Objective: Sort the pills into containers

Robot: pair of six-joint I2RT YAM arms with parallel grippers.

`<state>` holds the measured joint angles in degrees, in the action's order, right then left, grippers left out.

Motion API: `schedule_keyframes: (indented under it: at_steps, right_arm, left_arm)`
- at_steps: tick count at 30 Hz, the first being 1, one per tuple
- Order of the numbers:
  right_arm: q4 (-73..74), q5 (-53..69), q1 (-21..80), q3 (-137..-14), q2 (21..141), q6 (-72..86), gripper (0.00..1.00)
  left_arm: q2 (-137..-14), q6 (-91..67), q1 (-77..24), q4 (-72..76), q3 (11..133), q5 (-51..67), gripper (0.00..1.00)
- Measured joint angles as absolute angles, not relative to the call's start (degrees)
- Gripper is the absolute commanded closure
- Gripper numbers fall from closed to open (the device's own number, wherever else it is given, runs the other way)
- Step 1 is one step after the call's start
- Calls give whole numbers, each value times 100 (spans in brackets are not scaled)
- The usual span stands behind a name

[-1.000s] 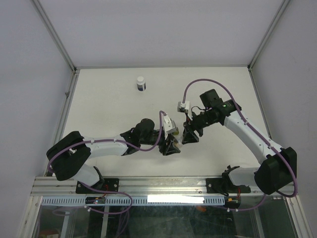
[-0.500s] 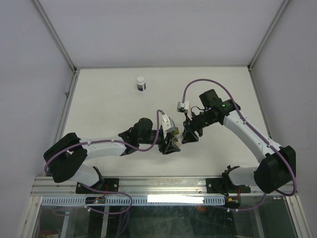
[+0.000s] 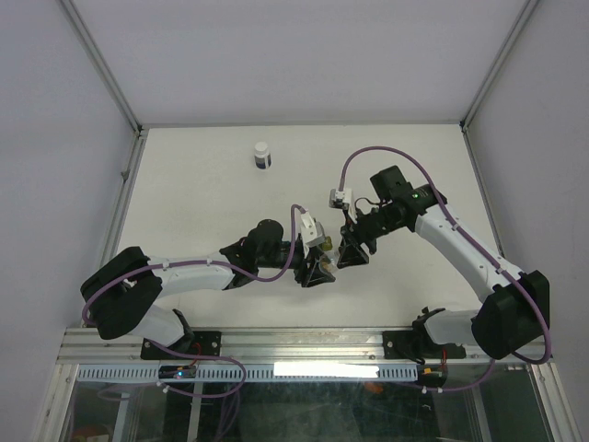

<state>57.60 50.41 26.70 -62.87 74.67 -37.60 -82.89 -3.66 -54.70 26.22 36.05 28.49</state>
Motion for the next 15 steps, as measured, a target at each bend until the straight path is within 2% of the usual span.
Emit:
schedule_keyframes:
  at_steps: [7, 11, 15]
  right_arm:
    - [5758, 5046, 2641, -6287, 7467, -3758, 49]
    - [5756, 5065, 2633, -6287, 7467, -3758, 57]
    - [5767, 5111, 2620, -6287, 7467, -3763, 72]
  left_arm:
    - [-8289, -366, -5470, 2622, 3605, 2851, 100]
    - [-8289, -364, -5470, 2624, 3605, 2853, 100]
    - [-8289, -366, -5470, 2644, 3605, 2871, 100]
